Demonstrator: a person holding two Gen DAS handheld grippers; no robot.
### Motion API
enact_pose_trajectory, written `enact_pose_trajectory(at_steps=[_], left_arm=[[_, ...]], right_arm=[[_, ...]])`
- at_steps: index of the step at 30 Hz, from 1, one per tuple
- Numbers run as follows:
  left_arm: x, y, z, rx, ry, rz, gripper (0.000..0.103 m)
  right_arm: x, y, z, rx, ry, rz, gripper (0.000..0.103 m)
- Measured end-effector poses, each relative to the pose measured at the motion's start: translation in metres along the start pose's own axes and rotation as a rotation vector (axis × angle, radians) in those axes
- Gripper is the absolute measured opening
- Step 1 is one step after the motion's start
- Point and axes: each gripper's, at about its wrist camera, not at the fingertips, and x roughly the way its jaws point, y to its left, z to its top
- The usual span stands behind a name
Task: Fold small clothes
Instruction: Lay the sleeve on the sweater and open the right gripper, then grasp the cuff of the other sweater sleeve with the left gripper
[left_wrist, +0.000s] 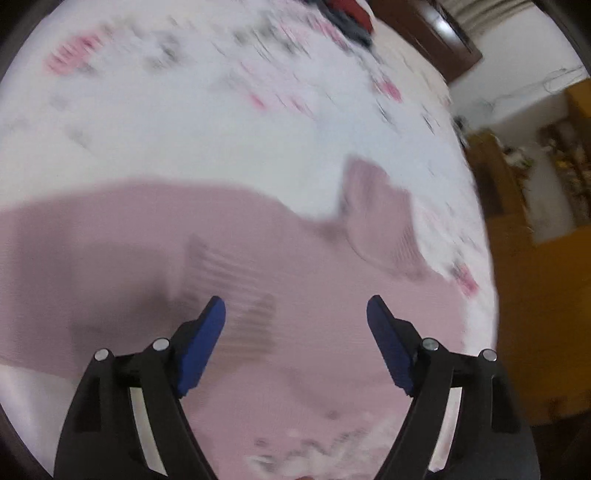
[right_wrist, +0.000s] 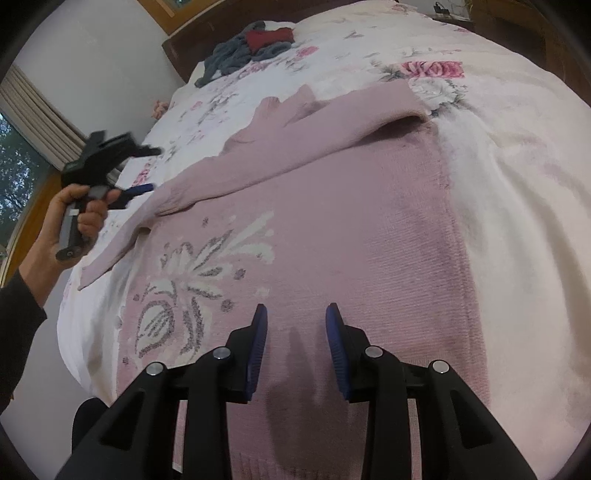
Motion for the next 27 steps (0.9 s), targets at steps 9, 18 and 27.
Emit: enact_pose_trajectory(at_steps=[9, 18, 27], left_arm=[[0.042, 0.046, -0.005, -0.086, 0.075, 0.038, 0.043], [-0.096, 0.107, -0.024, -0.178, -0.15, -0.004, 0.091], [-0.267, 0.288, -0.085, -0.483, -0.457, 0.097, 0.091]], right_arm=[[-0.011, 0.007, 0.0, -0.02, 0.007, -0.011, 0.034], [-0.023, 0.026, -0.001, -0.07, -0.003, -0.002, 0.035], [-0.006, 0.069, -0.011, -0.131, 0.049, 0.046, 0.037]])
